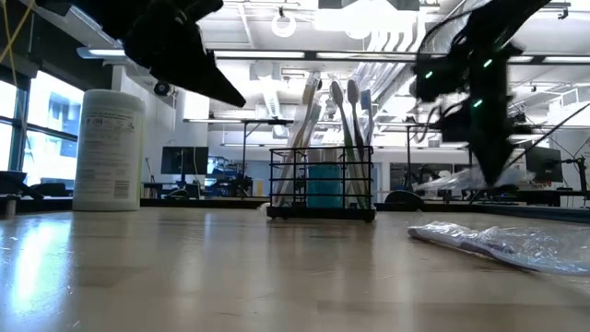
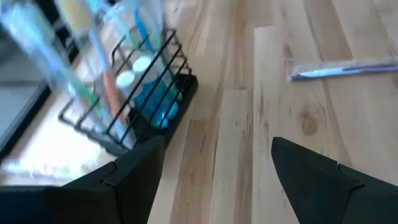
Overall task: Pick & Place toothbrushing station
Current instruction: Put the blue toothbrush into the mesh organizer
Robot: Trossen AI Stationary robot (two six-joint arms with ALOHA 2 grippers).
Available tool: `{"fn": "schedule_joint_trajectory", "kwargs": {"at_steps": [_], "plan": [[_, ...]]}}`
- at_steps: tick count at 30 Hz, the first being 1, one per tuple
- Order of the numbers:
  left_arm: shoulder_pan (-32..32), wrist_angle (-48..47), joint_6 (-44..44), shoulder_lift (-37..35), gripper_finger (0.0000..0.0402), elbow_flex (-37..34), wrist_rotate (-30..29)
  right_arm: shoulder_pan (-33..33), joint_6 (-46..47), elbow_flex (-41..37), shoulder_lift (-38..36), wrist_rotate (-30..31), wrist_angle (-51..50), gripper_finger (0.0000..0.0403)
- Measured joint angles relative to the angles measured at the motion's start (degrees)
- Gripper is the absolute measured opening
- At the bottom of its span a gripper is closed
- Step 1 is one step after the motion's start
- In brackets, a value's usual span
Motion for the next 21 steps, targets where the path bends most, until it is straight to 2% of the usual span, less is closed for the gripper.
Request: {"fn": "schedule_joint_trajectory", "kwargs": {"at_steps": [3, 7, 13, 17, 21], "plan": [[-0.79, 2.44, 5.0, 0.02, 0.0293, -0.02, 0.06, 3.07, 3.29, 0.08, -8.24, -0.69, -4.35, 0.0005], [-3.15, 8.61, 14.07, 0.02, 0.0293, -0.02, -0.08, 8.37, 8.58, 0.09, -19.11, -4.79, -8.19, 0.0005], [-8.74, 18.08, 29.96, 0.02, 0.0293, -0.02, -2.13, 21.26, 19.56, 0.18, -32.2, -8.55, -5.79, 0.0004], [-12.05, 22.47, 35.4, 0.04, 0.0293, -0.02, -2.25, 34.51, 28.4, 0.22, -37.07, -3.72, -1.17, 0.0004], [-14.55, 25.13, 42.11, 0.05, 0.0293, -0.02, -2.38, 46.0, 32.2, 0.25, -37.85, 2.82, 5.76, 0.0004]]}}
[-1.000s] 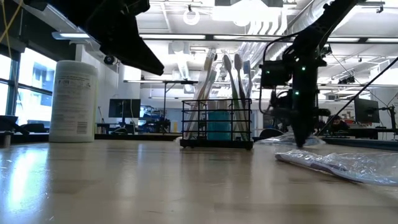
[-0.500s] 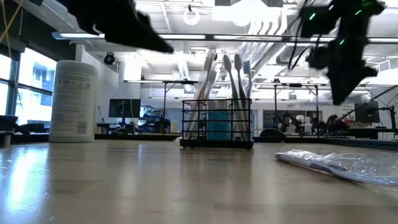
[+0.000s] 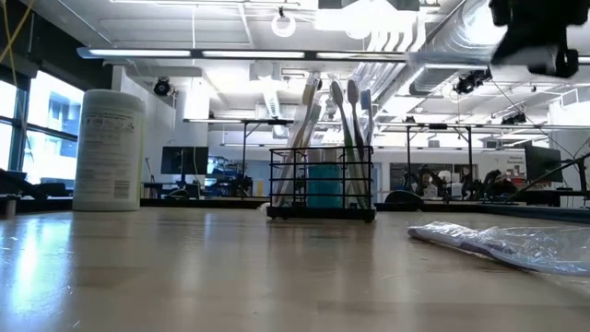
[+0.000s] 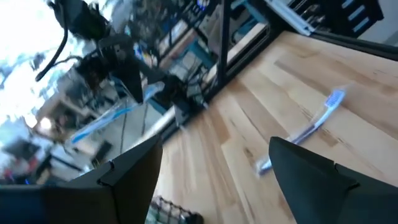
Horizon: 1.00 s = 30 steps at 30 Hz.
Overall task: Pick & Place toothbrushing station
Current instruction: Put the blue toothbrush into the mesh organizer
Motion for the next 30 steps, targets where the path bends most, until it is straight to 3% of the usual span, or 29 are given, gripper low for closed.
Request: {"fn": "schedule_joint_trajectory", "kwargs": {"at_steps": [4, 10, 17, 25, 30], "plan": [[-0.9, 3.95, 7.16, 1.42, 0.0293, 0.02, -0.3, 9.81, -3.15, 0.02, 3.32, 4.85, 14.28, 0.0004], [-1.13, 16.43, 19.0, 6.61, 0.0293, 0.24, -1.96, 19.42, -15.71, 0.07, 14.92, 9.83, 39.06, 0.0004], [-1.59, 19.58, 36.28, 16.32, 0.0293, 9.63, -15.67, 19.53, -26.19, 0.04, 27.85, 16.81, 58.11, 0.0004], [-2.36, 19.09, 54.62, 28.69, 0.0293, 22.65, -30.94, 15.49, -27.23, 0.04, 35.79, 10.23, 70.29, 0.0004], [-2.7, 18.81, 60.05, 31.07, 0.0293, 25.61, -32.31, 14.62, -26.04, 0.04, 35.83, 10.04, 69.75, 0.0004]]}}
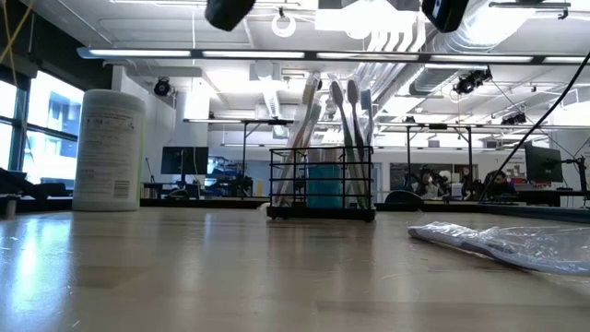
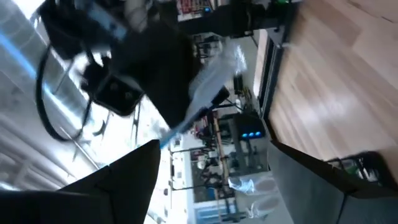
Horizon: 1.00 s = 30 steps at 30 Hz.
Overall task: Pick & Place toothbrushing station
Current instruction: Put the blue toothbrush into the mesh organizer
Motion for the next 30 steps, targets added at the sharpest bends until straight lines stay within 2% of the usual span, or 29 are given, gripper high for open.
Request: {"fn": "schedule_joint_trajectory", "kwargs": {"at_steps": [10, 17, 30], "plan": [[-0.21, 2.01, 7.57, -1.92, 0.0293, 0.32, 1.86, -2.7, 4.96, 0.02, 0.0, -5.78, -3.37, 0.0004], [3.68, 1.49, 9.2, -2.43, 0.0293, 0.32, 3.06, -2.6, 6.14, 0.02, 0.0, -10.49, -3.33, 0.0004], [5.39, -0.39, 7.99, -2.43, 0.0293, 0.31, 7.14, -2.6, 7.12, 0.02, 0.17, -11.97, -4.64, 0.0004]]}}
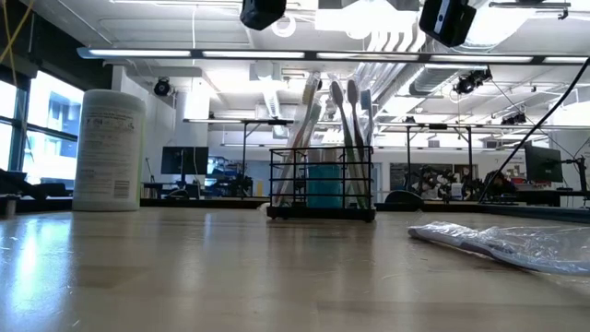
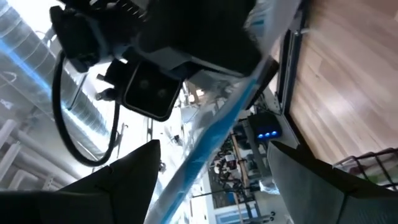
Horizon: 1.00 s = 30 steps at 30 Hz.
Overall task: Pick & Place toothbrushing station
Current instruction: Put the blue toothbrush into the mesh organizer
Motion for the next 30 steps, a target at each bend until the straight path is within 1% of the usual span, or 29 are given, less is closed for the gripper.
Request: {"fn": "schedule_joint_trajectory", "kwargs": {"at_steps": [7, 10, 13, 15, 21, 24, 27, 30], "plan": [[0.02, -2.82, -0.46, 0.02, 0.0291, -0.04, 0.58, 0.0, 0.0, 0.0, 0.01, 0.0, -0.03, 0.0004], [0.04, -2.41, 0.08, 0.02, 0.0273, -0.04, 0.57, 0.0, 0.0, 0.0, 0.01, -0.02, -0.03, 0.0004], [0.38, -2.39, 1.38, 0.02, 0.0236, -0.04, 0.63, 0.0, 0.02, 0.0, 0.01, -0.26, -0.05, 0.0004], [0.55, -2.33, 2.14, 0.02, 0.0203, -0.04, 0.51, -0.04, 0.02, 0.0, 0.01, -0.79, -0.2, 0.0004], [1.43, -2.19, 2.29, 0.0, 0.0087, -0.02, 0.32, -0.09, 0.17, 0.0, 0.07, -0.69, -0.49, 0.0004], [1.42, -3.54, 2.09, 0.02, 0.0028, -0.12, -1.49, -0.04, 0.24, 0.02, 0.03, -0.72, -0.81, 0.0008], [1.45, -4.79, 0.6, 0.02, 0.0023, -0.13, -2.02, -0.04, -0.1, 0.02, 0.03, 0.11, -0.86, 0.0024], [1.49, -5.41, 0.35, 0.02, 0.0022, -0.13, -2.01, 0.0, -1.12, 0.02, 0.03, 0.66, -0.81, 0.005]]}}
